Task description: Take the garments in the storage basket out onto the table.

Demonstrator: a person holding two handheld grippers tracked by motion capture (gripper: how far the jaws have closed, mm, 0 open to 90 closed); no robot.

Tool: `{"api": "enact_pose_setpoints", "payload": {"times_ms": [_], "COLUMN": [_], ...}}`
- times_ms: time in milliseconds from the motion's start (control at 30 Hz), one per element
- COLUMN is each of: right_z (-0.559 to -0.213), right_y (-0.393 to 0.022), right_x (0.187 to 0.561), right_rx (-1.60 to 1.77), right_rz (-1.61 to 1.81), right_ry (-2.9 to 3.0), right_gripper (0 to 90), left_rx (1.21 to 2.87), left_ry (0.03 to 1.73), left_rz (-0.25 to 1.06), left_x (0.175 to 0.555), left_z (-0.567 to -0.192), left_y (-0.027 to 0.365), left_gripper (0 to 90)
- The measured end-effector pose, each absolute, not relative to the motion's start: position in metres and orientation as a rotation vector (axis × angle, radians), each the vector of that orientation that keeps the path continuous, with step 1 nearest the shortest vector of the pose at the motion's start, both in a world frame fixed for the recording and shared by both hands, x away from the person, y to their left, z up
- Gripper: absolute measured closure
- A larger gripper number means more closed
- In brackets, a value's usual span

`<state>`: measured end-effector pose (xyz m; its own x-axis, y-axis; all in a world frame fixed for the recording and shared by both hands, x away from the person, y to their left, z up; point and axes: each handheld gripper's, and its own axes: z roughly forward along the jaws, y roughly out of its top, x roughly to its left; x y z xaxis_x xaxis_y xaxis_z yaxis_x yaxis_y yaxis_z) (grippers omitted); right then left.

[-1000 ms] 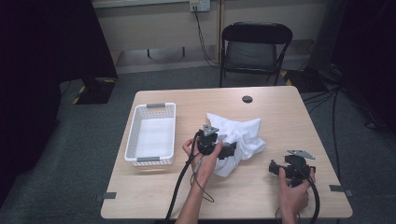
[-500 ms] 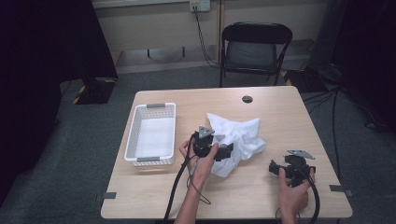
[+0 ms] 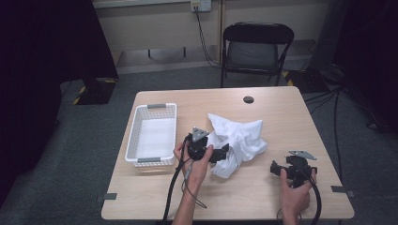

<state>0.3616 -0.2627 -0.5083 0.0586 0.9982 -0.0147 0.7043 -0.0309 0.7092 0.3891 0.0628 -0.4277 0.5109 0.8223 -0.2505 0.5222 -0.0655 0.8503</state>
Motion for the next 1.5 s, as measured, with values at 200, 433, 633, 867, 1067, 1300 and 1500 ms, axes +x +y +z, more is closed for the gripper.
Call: {"api": "enact_pose_setpoints", "payload": {"times_ms": [200,433,633,867,1067,1300,1500], "right_z": [-0.508,-0.508,-0.508,-0.508,-0.508,-0.508,-0.508], "right_y": [-0.263,-0.263,-0.263,-0.263,-0.263,-0.263,-0.263], "right_x": [0.362,0.362,0.362,0.362,0.362,0.362,0.362], "right_rx": [1.792,1.792,1.792,1.792,1.792,1.792,1.792], "right_rz": [0.692,0.692,0.692,0.692,0.692,0.692,0.692], "right_ry": [1.7,1.7,1.7,1.7,1.7,1.7,1.7], "right_gripper": [0.0,0.0,0.0,0.0,0.0,0.0,0.0], "left_rx": [1.723,1.716,1.705,1.691,1.688,1.674,1.675], "left_ry": [1.16,1.175,1.178,1.193,1.193,1.188,1.196], "left_rz": [0.392,0.403,0.433,0.449,0.455,0.453,0.465], "left_x": [0.387,0.384,0.38,0.376,0.372,0.366,0.361], "left_z": [-0.427,-0.427,-0.423,-0.424,-0.424,-0.426,-0.428], "left_y": [0.069,0.077,0.085,0.092,0.095,0.102,0.11], "left_gripper": [3.2,3.0,2.8,3.0,2.7,2.1,1.9]}}
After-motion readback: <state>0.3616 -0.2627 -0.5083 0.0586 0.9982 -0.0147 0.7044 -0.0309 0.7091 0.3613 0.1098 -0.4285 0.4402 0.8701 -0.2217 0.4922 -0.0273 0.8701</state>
